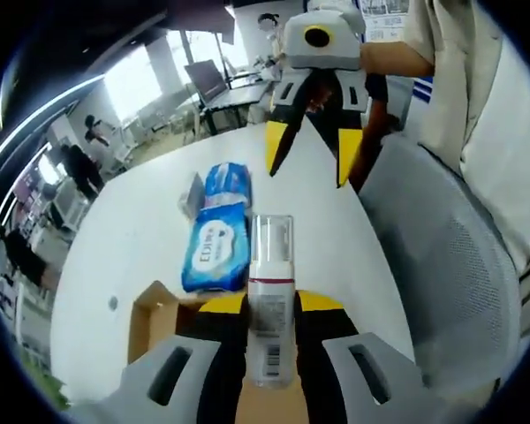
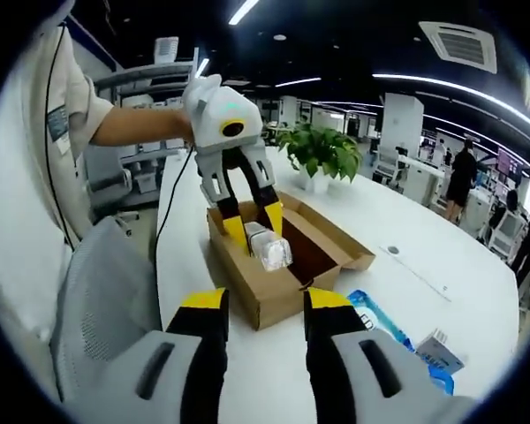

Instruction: Operate the shoe box by opening the lid, removing the specified soft item, and placing it in the target area until the item is outside and the box remains undamaged.

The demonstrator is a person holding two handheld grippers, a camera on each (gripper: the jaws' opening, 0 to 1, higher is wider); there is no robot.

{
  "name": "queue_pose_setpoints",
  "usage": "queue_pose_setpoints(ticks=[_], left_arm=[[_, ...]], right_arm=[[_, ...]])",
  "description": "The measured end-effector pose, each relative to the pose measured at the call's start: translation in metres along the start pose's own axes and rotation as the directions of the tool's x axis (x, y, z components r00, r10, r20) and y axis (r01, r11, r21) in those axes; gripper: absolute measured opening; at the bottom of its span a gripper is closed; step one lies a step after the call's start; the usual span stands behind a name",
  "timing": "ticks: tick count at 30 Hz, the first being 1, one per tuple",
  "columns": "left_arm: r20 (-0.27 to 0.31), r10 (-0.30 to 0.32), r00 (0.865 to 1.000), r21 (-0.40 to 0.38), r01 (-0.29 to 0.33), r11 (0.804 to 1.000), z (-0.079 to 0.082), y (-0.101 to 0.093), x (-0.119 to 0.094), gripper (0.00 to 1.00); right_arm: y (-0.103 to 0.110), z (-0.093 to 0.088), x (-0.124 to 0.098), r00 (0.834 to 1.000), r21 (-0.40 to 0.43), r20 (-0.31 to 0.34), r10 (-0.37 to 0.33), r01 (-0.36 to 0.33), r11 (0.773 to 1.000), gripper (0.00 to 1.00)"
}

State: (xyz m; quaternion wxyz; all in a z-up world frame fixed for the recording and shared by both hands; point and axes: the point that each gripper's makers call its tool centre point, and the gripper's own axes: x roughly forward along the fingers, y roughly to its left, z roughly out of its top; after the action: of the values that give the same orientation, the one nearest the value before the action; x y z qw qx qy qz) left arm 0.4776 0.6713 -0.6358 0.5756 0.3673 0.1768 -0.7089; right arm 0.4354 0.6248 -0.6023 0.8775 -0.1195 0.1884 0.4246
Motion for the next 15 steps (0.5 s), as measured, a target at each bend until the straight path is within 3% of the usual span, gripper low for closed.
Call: queue_pose_setpoints(ticks=[15], left_arm=[[0.034,-0.072,0.997,0.074,0.07,0.995,0.019,-0.022,0.007,0.18]], right_arm=[[0.015,0.012,0.013,0.998,-0.084,-0.006,0.064,-0.065,0.994,0.2]])
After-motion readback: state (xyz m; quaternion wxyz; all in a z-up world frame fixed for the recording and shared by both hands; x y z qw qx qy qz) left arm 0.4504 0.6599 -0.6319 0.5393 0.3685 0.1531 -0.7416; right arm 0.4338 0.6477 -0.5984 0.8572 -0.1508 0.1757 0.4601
